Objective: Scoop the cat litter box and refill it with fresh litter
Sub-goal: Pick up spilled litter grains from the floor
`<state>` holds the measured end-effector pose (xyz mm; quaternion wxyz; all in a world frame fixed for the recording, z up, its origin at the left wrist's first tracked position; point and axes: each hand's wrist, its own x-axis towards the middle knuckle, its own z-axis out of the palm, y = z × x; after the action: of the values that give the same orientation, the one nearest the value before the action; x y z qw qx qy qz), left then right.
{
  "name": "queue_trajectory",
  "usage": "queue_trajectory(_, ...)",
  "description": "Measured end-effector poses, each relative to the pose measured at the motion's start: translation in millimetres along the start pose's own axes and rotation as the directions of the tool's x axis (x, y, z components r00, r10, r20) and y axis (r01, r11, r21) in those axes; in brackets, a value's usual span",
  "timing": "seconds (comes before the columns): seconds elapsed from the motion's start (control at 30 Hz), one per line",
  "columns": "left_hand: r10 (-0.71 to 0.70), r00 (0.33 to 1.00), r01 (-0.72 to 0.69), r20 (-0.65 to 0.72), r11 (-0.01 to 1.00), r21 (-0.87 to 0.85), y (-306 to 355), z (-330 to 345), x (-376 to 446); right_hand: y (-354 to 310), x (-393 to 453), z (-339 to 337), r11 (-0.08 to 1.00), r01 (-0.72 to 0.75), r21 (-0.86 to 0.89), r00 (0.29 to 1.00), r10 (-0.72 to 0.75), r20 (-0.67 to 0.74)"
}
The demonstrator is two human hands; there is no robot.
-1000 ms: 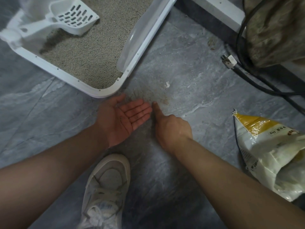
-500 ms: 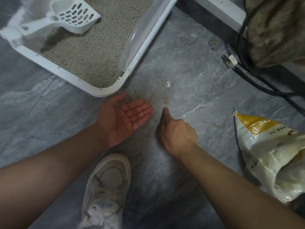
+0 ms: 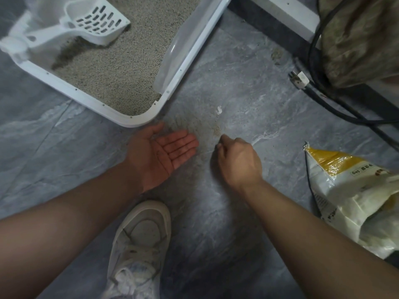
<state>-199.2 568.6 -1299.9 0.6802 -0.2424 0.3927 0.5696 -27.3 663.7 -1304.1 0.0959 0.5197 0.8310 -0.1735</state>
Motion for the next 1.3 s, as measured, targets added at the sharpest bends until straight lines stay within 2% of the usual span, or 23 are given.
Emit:
queue_trajectory(0.1, -0.002, 1.000, 0.002, -0.004, 1.000, -0.002, -1, -1, 1, 6, 12, -4, 0.995, 0.037, 0.090, 0.993, -0.027, -0.111)
queue_trajectory(0.17, -0.006, 1.000, 0.006, -0.004, 1.000, 0.009, -2, -1, 2, 6, 24, -6, 0.992, 0.083, 0.096, 0.990, -0.071, -0.120)
queue_trajectory(0.3, -0.007, 1.000, 0.007, -0.012, 1.000, 0.018, -2, -2, 4, 2, 42, 0, 0.985, 0.166, 0.044, 0.985, -0.163, -0.065)
queue_trajectory(0.5, 0.011, 0.999, -0.010, -0.031, 1.000, 0.023, 0, -2, 6, 7, 53, 7, 0.972, 0.233, -0.013, 0.965, -0.233, -0.122)
queue_trajectory(0.67, 0.007, 0.999, -0.006, -0.038, 1.000, 0.025, 0, -2, 6, 9, 47, 11, 0.940, 0.330, -0.085, 0.922, -0.340, -0.186)
queue_trajectory(0.77, 0.012, 0.999, -0.012, -0.039, 1.000, 0.024, 1, -2, 6, 7, 43, 13, 0.945, 0.311, -0.103, 0.929, -0.325, -0.178)
queue_trajectory(0.83, 0.017, 0.999, -0.016, -0.037, 1.000, 0.022, 1, -2, 6, 0, 35, 6, 0.964, 0.262, -0.050, 0.937, -0.267, -0.227)
queue_trajectory(0.9, 0.014, 0.999, -0.013, -0.040, 1.000, 0.011, 0, -1, 7, -17, 21, -4, 0.961, 0.276, 0.020, 0.908, -0.254, -0.334)
queue_trajectory(0.97, 0.011, 0.999, -0.010, -0.041, 1.000, 0.023, -2, -2, 9, -41, -2, -11, 0.913, 0.406, 0.033, 0.842, -0.360, -0.401)
queue_trajectory(1.03, -0.022, 1.000, 0.023, -0.007, 0.997, 0.070, -4, -2, 8, -63, -25, -12, 0.851, 0.515, 0.103, 0.817, -0.451, -0.360)
queue_trajectory(1.1, -0.063, 0.998, 0.060, 0.025, 0.992, 0.110, -4, -1, 6, -73, -37, -4, 0.819, 0.556, 0.143, 0.805, -0.487, -0.340)
queue_trajectory(1.17, -0.081, 0.996, 0.076, 0.027, 0.985, 0.153, -3, 0, 4, -72, -41, 6, 0.822, 0.561, 0.101, 0.796, -0.501, -0.340)
queue_trajectory(1.3, -0.060, 0.998, 0.057, 0.015, 0.989, 0.138, -4, 1, 3, -67, -45, 8, 0.849, 0.520, 0.095, 0.823, -0.469, -0.320)
